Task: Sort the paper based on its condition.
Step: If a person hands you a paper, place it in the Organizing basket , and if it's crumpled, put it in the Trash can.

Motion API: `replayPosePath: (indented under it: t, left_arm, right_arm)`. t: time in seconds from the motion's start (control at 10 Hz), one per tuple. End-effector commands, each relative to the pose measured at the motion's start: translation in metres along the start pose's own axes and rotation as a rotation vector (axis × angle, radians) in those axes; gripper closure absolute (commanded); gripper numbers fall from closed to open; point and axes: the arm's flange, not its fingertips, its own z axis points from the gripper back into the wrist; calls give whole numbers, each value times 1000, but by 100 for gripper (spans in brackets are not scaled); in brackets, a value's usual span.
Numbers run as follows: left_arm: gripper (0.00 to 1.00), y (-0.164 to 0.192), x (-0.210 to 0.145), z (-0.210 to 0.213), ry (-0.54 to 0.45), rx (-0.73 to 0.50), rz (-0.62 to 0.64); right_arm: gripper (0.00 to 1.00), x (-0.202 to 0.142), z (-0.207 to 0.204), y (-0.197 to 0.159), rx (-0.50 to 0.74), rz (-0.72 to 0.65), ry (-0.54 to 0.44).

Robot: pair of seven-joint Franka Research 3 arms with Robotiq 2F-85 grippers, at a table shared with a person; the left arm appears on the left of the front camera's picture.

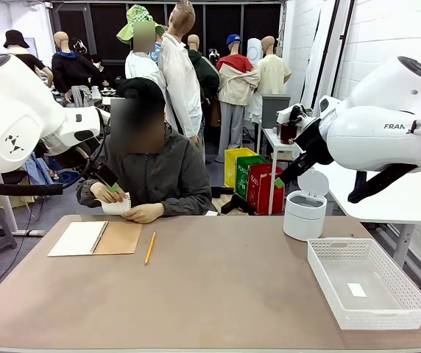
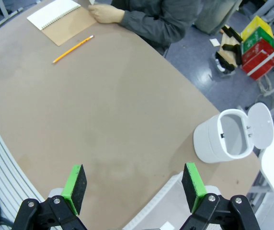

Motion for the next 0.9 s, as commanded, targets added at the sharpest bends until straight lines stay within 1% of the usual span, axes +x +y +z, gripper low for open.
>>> replayPosePath:
  t: [0.0, 0.8]
  left_arm:
    - [0, 0, 2, 1, 2, 0, 0]
    - [0, 0, 2, 1, 2, 0, 0]
  right_arm:
    - [0, 0, 0, 0, 2, 0, 0]
    - [0, 0, 0, 0, 2, 0, 0]
